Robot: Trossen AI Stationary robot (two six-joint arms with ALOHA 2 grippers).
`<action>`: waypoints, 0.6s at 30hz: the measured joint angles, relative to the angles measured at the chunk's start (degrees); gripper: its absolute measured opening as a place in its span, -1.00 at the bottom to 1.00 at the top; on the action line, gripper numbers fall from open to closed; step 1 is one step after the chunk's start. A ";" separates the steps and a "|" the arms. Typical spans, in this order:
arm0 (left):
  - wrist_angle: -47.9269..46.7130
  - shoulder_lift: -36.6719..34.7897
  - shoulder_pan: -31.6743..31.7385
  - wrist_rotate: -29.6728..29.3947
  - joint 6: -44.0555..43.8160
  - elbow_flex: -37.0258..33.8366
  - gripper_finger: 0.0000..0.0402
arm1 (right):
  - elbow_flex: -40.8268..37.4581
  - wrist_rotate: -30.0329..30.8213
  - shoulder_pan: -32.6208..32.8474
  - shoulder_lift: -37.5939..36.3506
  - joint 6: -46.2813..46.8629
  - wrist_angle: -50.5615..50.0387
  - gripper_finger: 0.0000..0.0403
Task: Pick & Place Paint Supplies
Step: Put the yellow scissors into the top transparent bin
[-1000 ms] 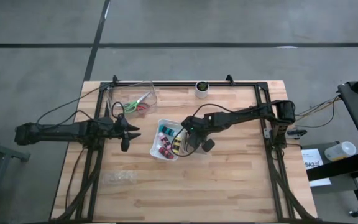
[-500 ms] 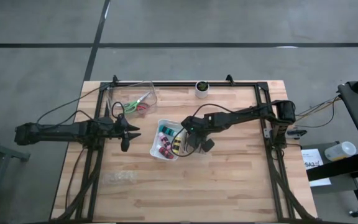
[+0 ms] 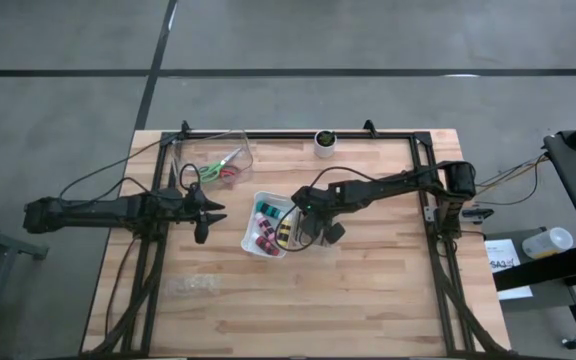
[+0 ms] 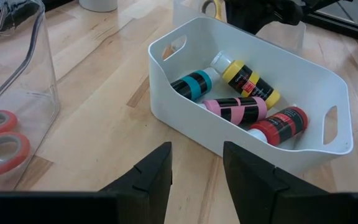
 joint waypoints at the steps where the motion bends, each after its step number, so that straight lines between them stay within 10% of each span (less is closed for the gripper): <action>1: 0.00 0.00 0.00 0.00 0.00 0.00 -0.25 | 0.00 0.00 0.00 0.00 -0.02 0.00 -0.82; 18: 0.00 0.00 -0.01 0.00 0.00 0.00 -0.25 | 0.00 0.96 0.00 -0.01 1.05 0.09 -0.86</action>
